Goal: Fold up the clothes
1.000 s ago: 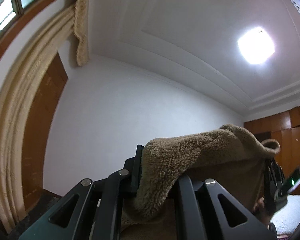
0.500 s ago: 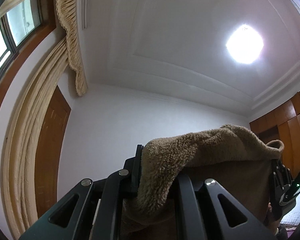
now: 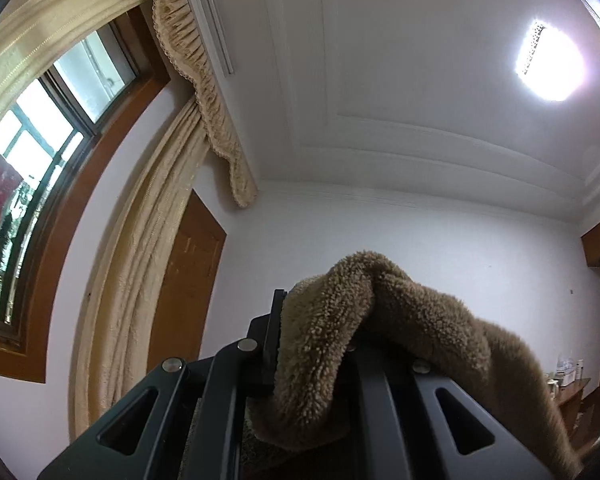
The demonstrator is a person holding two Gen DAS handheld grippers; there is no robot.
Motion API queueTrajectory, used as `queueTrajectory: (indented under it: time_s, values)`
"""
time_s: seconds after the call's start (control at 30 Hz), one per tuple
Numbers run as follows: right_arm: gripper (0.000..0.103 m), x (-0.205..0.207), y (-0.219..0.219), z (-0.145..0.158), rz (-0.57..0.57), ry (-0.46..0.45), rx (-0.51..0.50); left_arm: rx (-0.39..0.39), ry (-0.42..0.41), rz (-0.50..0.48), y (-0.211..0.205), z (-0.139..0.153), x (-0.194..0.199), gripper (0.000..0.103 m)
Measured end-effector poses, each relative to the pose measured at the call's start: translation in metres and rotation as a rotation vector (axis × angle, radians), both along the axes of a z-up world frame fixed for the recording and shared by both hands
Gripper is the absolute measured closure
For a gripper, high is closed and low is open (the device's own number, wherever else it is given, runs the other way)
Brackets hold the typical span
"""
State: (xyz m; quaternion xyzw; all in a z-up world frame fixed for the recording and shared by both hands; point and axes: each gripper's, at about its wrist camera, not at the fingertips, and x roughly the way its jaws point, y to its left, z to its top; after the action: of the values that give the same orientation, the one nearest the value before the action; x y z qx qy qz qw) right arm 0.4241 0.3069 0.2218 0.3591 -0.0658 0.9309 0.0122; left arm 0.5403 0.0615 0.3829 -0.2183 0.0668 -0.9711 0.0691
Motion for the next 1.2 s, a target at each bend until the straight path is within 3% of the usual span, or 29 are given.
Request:
queueTrajectory:
  time_s: [0.13,0.3,0.37,0.4,0.43,0.47,0.9,0.97,1.03,1.17,1.2]
  values:
    - [0.089,-0.029,-0.013,-0.021,0.093,-0.059,0.046,-0.002,-0.007,0.019,-0.007,0.015,-0.02,0.093]
    - [0.088,-0.013,-0.017,-0.042,0.244,-0.157,0.118,-0.021,-0.018,0.038,-0.012,0.036,-0.042,0.093]
    - [0.078,-0.022,-0.018,-0.048,0.356,-0.229,0.169,-0.029,-0.023,0.039,-0.006,0.035,-0.042,0.093]
    - [0.053,-0.027,-0.019,-0.051,0.402,-0.263,0.191,-0.034,-0.026,0.042,-0.003,0.034,-0.043,0.093]
    - [0.014,-0.031,-0.021,-0.057,0.438,-0.291,0.206,-0.039,-0.029,0.045,0.0,0.034,-0.044,0.093]
    - [0.006,-0.035,-0.022,-0.063,0.473,-0.318,0.221,-0.041,-0.032,0.051,-0.001,0.038,-0.046,0.093]
    - [0.006,-0.06,-0.047,-0.104,0.6,-0.544,0.364,-0.074,-0.049,0.032,0.021,0.033,-0.049,0.093]
    - [0.014,-0.064,-0.051,-0.103,0.602,-0.555,0.357,-0.078,-0.052,0.028,0.022,0.031,-0.05,0.093]
    - [0.04,-0.064,-0.054,-0.099,0.587,-0.551,0.342,-0.071,-0.06,0.02,0.02,0.03,-0.051,0.093]
    - [0.064,-0.07,-0.058,-0.089,0.561,-0.566,0.321,-0.053,-0.072,0.007,0.015,0.028,-0.052,0.093]
    - [0.076,-0.074,-0.059,-0.088,0.556,-0.582,0.31,-0.052,-0.074,0.01,0.012,0.027,-0.051,0.093]
